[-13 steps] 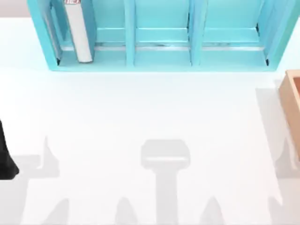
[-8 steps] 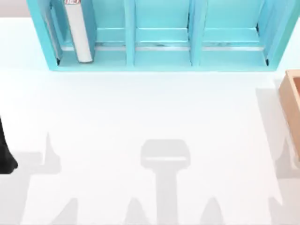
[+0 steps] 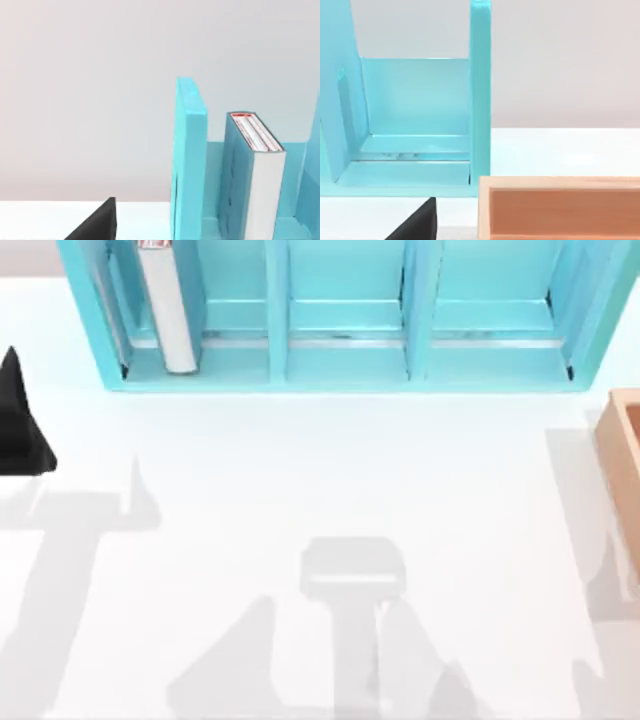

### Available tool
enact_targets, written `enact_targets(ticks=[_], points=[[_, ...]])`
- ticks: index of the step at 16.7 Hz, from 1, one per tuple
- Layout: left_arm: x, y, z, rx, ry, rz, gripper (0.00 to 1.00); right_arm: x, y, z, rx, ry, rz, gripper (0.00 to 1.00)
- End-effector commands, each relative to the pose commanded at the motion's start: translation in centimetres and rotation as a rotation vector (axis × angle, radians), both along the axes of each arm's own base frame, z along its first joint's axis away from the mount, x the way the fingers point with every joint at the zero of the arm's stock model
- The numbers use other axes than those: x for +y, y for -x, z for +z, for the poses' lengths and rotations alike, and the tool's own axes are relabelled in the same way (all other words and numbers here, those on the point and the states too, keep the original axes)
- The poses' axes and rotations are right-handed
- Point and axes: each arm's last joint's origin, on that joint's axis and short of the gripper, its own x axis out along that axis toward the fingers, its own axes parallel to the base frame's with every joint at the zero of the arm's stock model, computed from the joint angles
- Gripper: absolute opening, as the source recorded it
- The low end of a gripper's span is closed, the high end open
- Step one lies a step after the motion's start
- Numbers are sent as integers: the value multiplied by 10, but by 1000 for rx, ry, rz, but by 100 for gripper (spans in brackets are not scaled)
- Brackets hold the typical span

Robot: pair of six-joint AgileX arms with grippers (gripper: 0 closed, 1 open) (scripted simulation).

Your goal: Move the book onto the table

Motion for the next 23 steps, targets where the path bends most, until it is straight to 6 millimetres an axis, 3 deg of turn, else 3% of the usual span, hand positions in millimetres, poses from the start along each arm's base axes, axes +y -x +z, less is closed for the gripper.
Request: enact_targets(ticks=[4,8,11,16,23], points=[[-22,-69,-11,75,-6,-5,100,0,0,0,0,0,0,100],[-50,-132,-60,152,-25,-7,100,0,0,0,0,0,0,100],[-69,-161,-102,176,-36,-8,100,0,0,0,0,0,0,100],[-86,-182,-141,160,-35,-8,100,0,0,0,0,0,0,100],[-85,-183,-145,161,-35,-4,100,0,0,0,0,0,0,100]])
